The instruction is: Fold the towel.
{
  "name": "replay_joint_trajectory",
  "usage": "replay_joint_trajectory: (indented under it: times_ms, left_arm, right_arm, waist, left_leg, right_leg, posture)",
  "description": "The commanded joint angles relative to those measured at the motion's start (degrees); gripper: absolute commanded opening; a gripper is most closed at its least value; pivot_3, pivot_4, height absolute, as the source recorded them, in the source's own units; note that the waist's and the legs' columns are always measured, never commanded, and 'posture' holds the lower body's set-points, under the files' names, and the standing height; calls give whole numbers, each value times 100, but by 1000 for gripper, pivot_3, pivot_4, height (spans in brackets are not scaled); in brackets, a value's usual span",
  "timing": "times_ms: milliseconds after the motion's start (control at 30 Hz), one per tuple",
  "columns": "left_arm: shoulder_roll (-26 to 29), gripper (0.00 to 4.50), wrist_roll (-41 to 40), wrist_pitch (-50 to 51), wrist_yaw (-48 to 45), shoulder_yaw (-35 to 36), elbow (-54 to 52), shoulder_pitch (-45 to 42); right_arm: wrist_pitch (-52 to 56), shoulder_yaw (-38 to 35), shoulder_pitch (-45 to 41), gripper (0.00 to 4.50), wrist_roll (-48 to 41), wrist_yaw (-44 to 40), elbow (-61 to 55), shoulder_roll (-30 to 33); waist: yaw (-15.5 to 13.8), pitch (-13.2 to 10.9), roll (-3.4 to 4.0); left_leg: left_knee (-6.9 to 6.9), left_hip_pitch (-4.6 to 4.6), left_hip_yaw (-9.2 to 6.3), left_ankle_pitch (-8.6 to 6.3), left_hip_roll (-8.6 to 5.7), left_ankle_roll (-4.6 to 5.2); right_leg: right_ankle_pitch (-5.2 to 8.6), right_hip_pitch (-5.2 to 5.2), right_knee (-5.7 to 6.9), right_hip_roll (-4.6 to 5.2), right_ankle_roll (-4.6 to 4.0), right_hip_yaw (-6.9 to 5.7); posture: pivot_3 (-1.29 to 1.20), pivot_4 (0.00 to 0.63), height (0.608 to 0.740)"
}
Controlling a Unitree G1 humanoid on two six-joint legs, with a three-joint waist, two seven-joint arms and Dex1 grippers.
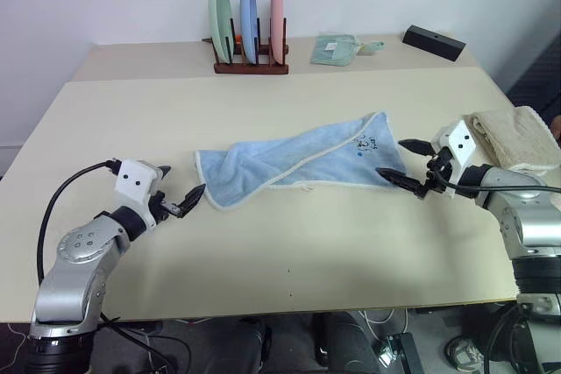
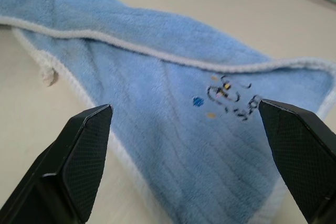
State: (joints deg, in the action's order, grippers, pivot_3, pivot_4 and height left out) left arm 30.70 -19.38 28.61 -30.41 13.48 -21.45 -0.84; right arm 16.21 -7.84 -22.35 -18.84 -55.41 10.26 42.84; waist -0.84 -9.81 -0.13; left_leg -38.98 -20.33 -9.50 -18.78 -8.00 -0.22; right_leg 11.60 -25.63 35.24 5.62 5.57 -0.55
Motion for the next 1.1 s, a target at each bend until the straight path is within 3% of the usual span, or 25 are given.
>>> replay_joint_trajectory:
  times_ms: [33,567,733,900,1100]
  left_arm:
    - [-36,4435,-90,55,68,-53,-271,-91]
    - [16,4435,-290,106,-277,-352,-314,-207]
    - [438,4435,-217,101,-979,-1051,-461,-174]
    - [835,4435,661,-139,-1095,-1982,-127,-533]
    - [974,4435,938,-23,-1120,-2136,352,-799]
  right_arm:
    - [-54,-112,-161,4500,-8,49,-146,71]
    - [-334,1,-165,4500,188,591,-240,-310]
    - [-371,59,-1,4500,244,758,-370,-495]
    - [-266,23,233,4500,153,850,-677,-599]
    - [-196,106,301,4500,205,1001,-858,-760]
  waist:
    - [0,0,0]
    - [1,0,0]
    - [4,-1,3]
    - [-7,-2,5]
    - [13,-4,9]
  left_leg:
    - [0,0,0,0,0,0]
    - [0,0,2,0,0,0]
    - [0,0,2,0,1,0]
    - [0,1,3,-1,0,1]
    - [1,3,5,-1,1,2]
  right_leg:
    - [0,0,0,0,0,0]
    - [0,0,0,-1,0,1]
    - [0,-1,1,-1,0,3]
    - [0,0,1,-2,0,5]
    - [0,-1,2,-4,1,8]
  posture:
    - [0,150,735]
    - [0,150,735]
    - [0,150,735]
    - [0,150,735]
    - [0,150,735]
